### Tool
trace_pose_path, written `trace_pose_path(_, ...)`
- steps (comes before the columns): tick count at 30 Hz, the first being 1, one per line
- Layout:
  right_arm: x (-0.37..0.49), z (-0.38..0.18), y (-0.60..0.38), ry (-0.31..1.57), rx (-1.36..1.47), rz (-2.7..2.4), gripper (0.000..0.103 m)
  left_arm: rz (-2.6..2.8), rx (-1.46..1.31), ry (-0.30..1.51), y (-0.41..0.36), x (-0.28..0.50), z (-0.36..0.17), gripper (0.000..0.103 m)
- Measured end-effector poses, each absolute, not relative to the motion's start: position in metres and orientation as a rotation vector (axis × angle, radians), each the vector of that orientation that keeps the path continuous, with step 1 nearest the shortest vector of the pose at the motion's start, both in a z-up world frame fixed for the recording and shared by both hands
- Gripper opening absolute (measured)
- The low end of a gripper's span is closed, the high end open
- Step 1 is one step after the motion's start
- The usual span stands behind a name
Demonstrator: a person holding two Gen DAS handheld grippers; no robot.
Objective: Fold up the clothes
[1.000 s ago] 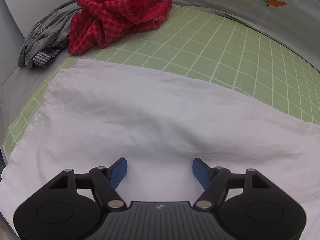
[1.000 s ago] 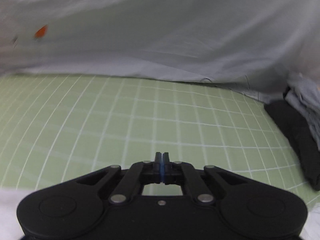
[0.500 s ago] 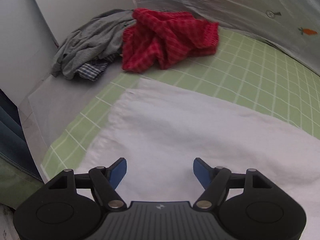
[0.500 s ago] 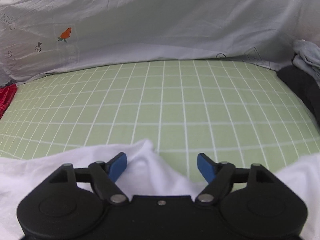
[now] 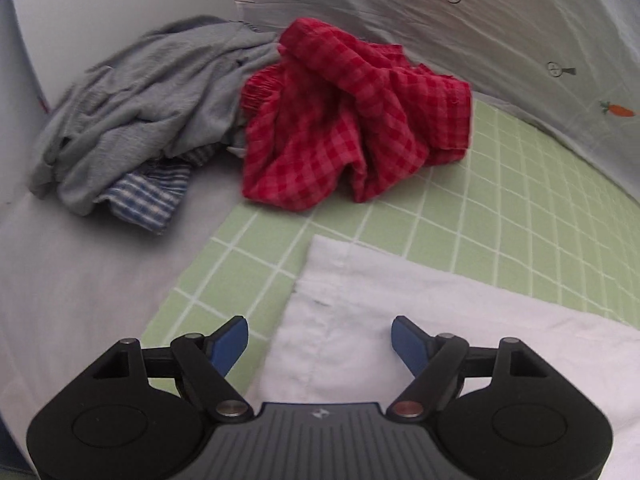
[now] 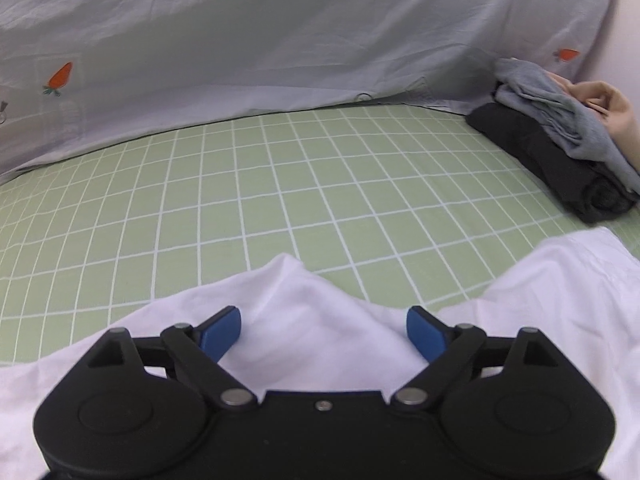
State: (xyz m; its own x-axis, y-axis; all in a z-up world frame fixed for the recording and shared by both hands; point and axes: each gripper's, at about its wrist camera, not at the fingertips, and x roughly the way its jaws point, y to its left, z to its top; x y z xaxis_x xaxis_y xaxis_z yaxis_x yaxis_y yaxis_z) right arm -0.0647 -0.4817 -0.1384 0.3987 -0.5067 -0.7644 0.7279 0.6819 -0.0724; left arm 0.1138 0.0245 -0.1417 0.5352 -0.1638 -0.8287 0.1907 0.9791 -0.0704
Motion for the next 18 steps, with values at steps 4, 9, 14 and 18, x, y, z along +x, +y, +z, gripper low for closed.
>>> trace_pose_path(4,-0.062,-0.140,-0.460,0.891,0.254,-0.874,0.091,-0.231,0.100,0.938,0.020,0.110,-0.143,0.015)
trace_pose_path(9,-0.062,-0.141,-0.433,0.945,0.150,-0.836,0.092,-0.199,-0.002,0.904,0.041,0.111,-0.135,0.005)
trace_pose_path(14,-0.067,-0.136,-0.423,0.939,0.122,-0.811,0.092,-0.182,-0.024,0.778,0.040,0.110,-0.102,0.003)
trace_pose_path(18,-0.070,-0.132,-0.428,0.925,0.118,-0.792,0.092,-0.192,0.001,0.741,0.031,0.118,-0.090,0.003)
